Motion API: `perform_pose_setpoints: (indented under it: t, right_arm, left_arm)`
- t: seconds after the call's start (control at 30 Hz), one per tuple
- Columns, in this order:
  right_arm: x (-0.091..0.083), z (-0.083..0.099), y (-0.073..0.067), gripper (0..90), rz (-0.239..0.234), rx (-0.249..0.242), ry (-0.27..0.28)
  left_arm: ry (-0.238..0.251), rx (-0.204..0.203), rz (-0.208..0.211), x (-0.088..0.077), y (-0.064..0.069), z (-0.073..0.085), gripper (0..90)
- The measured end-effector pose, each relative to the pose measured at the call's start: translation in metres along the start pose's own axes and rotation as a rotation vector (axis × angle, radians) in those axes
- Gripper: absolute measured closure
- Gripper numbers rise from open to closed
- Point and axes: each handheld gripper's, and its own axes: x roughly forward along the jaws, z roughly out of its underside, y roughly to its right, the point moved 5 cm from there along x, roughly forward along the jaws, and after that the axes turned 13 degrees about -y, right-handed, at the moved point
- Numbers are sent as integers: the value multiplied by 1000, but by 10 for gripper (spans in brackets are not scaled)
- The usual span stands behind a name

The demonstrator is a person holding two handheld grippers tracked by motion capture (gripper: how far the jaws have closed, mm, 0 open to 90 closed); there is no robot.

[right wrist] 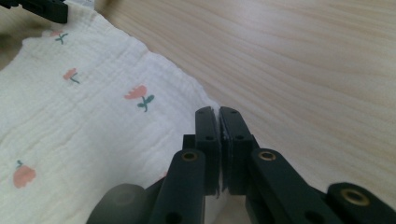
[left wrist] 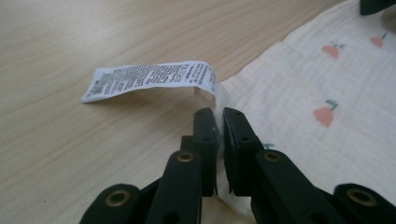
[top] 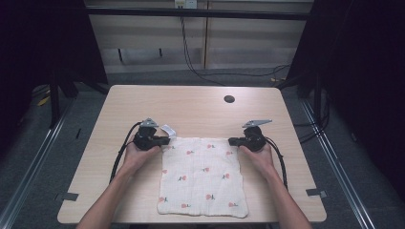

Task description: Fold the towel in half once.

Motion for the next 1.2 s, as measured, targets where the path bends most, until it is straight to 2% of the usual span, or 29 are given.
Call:
perform_pose_setpoints:
  t: [0.07,0.1,0.37,0.57,0.67,0.8,1.0,1.13,1.2]
  right_arm:
    - [-3,-2,-3,869,-2,-3,11]
    - [-4,-2,-4,869,-2,-2,11]
    - [-14,-6,-2,870,-12,3,58]
    - [-30,-9,0,869,-17,5,108]
    - [-36,-10,-1,870,-27,5,123]
    - [-42,-14,-1,871,-31,3,141]
    - [-44,-16,-3,872,-32,-4,142]
    - [-48,-20,-4,873,-32,-9,161]
    - [-53,-26,-6,872,-29,-20,174]
  left_arm:
    - [31,-18,37,-6,1,-1,846]
    - [36,-13,42,-8,2,-1,846]
    - [65,3,43,-16,12,-2,846]
    - [107,-14,64,-28,7,-5,848]
    - [126,-10,79,-34,7,-6,849]
    - [142,9,54,-40,9,-10,847]
    - [161,15,56,-47,9,-15,849]
    - [176,15,51,-51,8,-17,850]
    - [197,-16,46,-50,6,-20,850]
